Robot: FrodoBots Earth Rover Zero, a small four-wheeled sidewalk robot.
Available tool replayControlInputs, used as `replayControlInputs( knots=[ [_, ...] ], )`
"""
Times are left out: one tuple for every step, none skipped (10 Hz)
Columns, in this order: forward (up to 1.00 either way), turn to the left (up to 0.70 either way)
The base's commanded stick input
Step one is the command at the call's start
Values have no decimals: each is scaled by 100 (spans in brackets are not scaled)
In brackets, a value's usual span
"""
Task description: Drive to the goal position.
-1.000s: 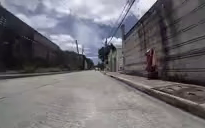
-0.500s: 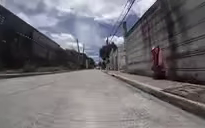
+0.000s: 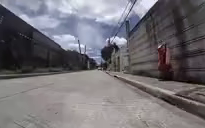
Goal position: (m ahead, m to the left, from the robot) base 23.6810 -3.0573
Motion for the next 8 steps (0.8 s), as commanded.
replayControlInputs(
  knots=[
    [70, -1],
    [70, -2],
    [70, -2],
    [70, -1],
    [70, 0],
    [70, 0],
    [70, -1],
    [70, -2]
  ],
)
